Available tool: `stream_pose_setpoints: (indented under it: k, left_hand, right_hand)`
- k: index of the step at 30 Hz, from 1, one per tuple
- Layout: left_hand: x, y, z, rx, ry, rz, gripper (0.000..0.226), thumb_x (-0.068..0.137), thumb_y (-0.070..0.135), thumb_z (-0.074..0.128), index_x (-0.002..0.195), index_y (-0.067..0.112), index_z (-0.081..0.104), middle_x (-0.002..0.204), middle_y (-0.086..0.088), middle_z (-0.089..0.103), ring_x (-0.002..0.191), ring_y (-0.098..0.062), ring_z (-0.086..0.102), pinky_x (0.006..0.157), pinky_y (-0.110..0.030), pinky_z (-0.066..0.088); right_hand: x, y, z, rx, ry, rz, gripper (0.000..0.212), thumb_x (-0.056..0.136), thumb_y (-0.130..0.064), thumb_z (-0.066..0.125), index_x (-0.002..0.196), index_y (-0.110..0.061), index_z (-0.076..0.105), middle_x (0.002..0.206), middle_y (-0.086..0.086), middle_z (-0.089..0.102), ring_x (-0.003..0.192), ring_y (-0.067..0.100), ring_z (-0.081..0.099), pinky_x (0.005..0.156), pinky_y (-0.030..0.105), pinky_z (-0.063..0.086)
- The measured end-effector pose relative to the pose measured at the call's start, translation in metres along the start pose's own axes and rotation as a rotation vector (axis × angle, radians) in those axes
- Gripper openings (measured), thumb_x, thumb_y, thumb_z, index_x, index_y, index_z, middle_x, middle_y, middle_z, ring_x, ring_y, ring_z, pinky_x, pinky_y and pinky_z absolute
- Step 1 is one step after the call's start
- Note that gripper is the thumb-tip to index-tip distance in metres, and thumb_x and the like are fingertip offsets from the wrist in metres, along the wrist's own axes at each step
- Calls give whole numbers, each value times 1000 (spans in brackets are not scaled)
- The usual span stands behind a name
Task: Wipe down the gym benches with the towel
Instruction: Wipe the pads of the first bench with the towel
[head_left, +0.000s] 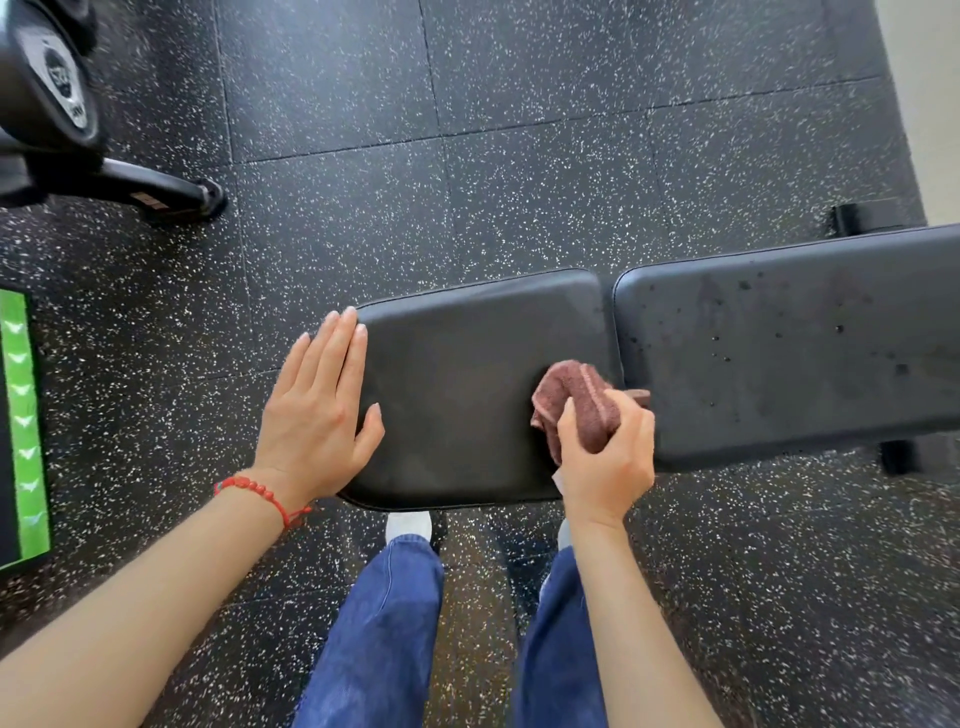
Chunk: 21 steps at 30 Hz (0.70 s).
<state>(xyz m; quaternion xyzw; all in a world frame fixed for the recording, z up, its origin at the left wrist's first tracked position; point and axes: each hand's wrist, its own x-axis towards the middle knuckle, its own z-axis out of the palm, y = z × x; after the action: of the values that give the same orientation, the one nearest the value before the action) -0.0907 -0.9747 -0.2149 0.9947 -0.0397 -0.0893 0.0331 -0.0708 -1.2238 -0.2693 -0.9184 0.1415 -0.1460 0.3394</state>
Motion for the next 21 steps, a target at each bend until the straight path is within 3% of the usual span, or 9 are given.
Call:
stream_pose_setpoints:
  k: [6,9,13,21]
  left_hand:
    - [0,45,4,38,24,-192,63,87,32,33,135,-8,35,145,-26,31,134,-38,29,109,-54,19]
    - [-2,87,12,38,0,-181,62,87,32,32,135,-7,38,145,-24,32,134,-37,31,107,-57,21]
    - [1,124,29,84,-19,-202,61,88,32,32,137,-4,38,146,-22,31,136,-35,28,107,-59,17]
    - [1,123,48,156,47,-255,62,89,34,31,140,0,32,150,-20,24,139,-33,21,111,-56,10]
  right_hand:
    - [-21,27,-32,108,-209,-247,30,78,-32,62,102,-18,50,84,9,60,81,17,53,73,27,45]
    - [-2,30,-35,142,-282,-312,30,78,-32,62,101,-18,50,85,9,62,79,23,59,70,32,50]
    - [24,35,-23,132,-292,-427,31,80,-31,61,95,-4,64,81,12,64,72,31,63,64,35,55]
    - [70,29,8,183,-258,-346,36,79,-33,60,94,-1,66,81,11,64,70,28,64,61,33,53]
